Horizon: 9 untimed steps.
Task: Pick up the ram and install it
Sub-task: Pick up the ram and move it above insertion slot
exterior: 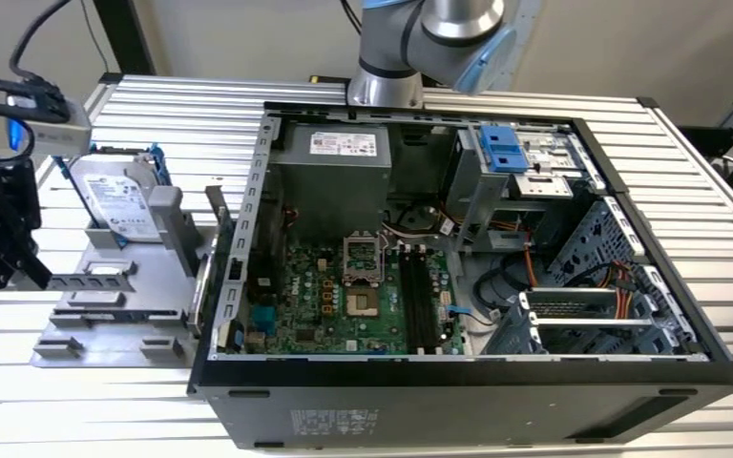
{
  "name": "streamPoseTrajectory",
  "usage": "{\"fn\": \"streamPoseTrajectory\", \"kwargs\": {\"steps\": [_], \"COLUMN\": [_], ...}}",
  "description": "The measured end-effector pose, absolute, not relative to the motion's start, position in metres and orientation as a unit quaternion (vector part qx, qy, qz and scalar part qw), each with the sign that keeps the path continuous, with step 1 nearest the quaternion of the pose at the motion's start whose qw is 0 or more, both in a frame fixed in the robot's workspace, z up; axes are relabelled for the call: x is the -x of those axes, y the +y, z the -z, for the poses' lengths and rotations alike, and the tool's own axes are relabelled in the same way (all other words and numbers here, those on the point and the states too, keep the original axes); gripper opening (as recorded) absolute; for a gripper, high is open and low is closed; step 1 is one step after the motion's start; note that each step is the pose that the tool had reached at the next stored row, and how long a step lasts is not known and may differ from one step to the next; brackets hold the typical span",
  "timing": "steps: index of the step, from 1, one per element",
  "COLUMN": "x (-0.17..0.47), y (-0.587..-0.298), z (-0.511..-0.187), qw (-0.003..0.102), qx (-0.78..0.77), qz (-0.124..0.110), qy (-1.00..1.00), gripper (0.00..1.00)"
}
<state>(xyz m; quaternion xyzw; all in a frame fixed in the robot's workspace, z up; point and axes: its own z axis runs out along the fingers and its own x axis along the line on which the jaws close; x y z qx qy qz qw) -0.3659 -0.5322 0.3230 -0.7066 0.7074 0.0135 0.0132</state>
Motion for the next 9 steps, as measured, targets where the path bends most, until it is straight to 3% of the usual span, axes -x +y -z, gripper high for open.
{"fn": "streamPoseTrajectory", "kwargs": {"steps": [9], "x": [0.366], "y": [-0.532], "z": [-0.342], "qw": [0.012], "qx": [0.707], "qz": [-0.013], "qy": [0.707], "gripper": [0.00]}}
